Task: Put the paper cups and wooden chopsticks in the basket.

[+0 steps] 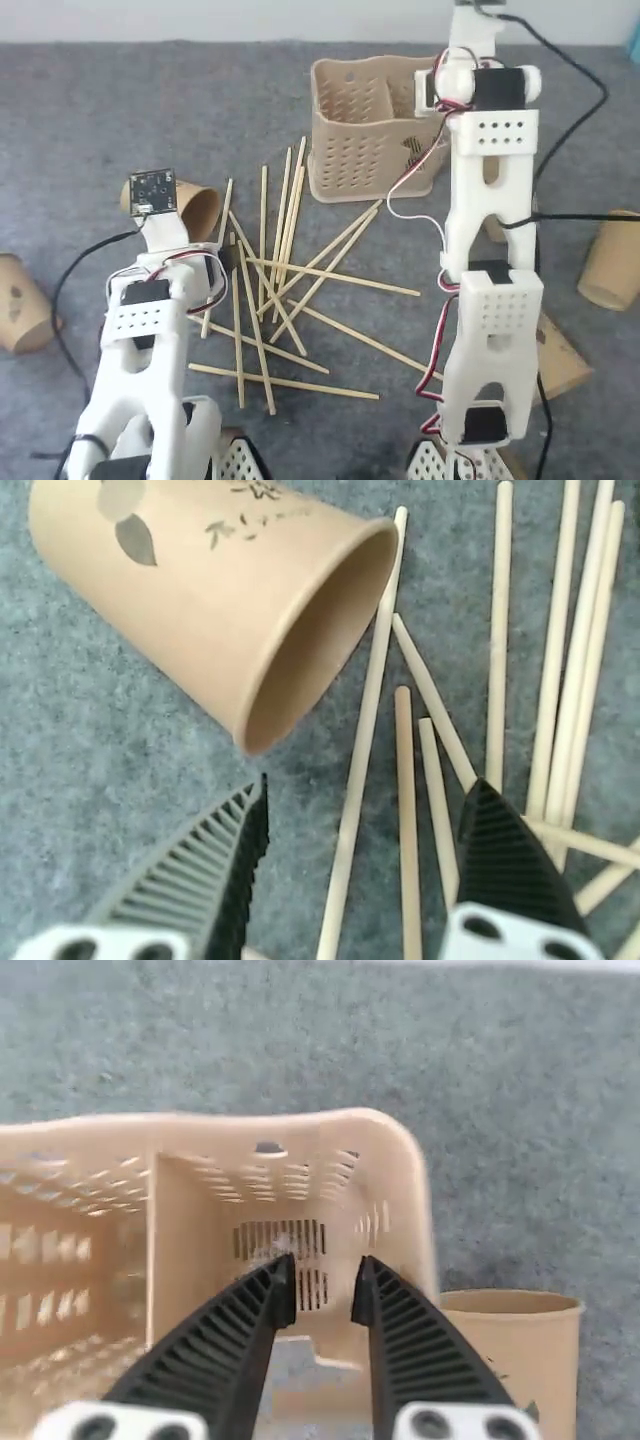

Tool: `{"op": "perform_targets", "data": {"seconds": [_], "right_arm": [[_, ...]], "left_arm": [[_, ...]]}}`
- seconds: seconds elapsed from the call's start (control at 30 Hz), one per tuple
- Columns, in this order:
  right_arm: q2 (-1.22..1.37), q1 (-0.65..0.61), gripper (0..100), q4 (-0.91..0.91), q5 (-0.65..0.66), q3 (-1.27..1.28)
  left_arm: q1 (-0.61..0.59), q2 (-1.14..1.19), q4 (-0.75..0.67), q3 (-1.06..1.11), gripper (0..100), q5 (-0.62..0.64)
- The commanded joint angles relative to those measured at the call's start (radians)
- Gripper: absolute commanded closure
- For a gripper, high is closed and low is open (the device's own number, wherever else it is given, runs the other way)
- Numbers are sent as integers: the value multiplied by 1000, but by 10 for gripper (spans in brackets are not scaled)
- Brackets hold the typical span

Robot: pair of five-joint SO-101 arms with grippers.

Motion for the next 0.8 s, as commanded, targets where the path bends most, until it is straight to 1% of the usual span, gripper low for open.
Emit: {"op": "perform_targets", "data": {"seconds": [0.0,0.1,0.33,0.53,0.63,0.77], "right_arm": [[-8,38,879,-12,-11,-26],[-30,25,879,-8,-11,-38],[-127,-28,876,-8,-3,-167],[-147,38,876,-19,5,-181],[-108,44,876,-10,43,-140],[-67,44,876,15,48,-141]], "left_arm": [[2,2,-29,-44,706,-9],[2,3,-29,-44,706,-9],[2,3,-29,-44,706,-11],[0,3,-29,-42,706,-11],[2,3,-29,-42,706,-11],[2,3,-29,-42,706,-11]]}}
